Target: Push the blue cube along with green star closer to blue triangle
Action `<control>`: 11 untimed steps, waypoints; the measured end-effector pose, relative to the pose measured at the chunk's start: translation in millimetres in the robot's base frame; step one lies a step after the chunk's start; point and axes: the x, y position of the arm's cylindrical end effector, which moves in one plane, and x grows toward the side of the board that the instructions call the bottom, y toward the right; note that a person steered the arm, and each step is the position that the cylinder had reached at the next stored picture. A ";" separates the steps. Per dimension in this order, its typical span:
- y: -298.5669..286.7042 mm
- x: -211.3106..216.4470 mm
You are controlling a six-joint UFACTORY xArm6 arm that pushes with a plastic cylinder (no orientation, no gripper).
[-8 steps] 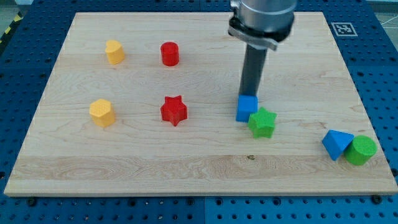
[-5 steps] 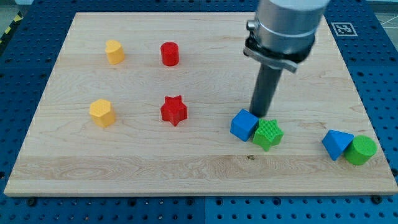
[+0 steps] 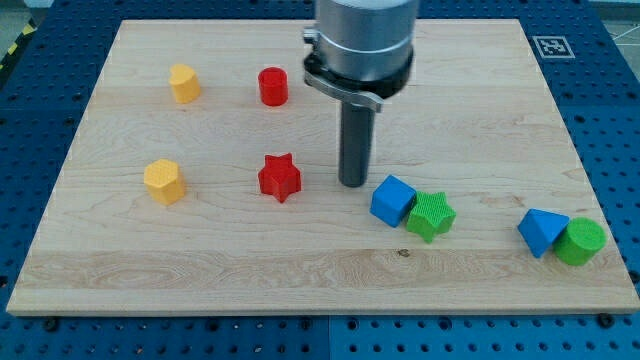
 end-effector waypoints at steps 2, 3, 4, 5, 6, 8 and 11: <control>40.0 31.6; 46.6 42.3; 57.1 53.2; 56.9 42.4; 45.2 30.8; 3.9 96.4; 33.7 96.3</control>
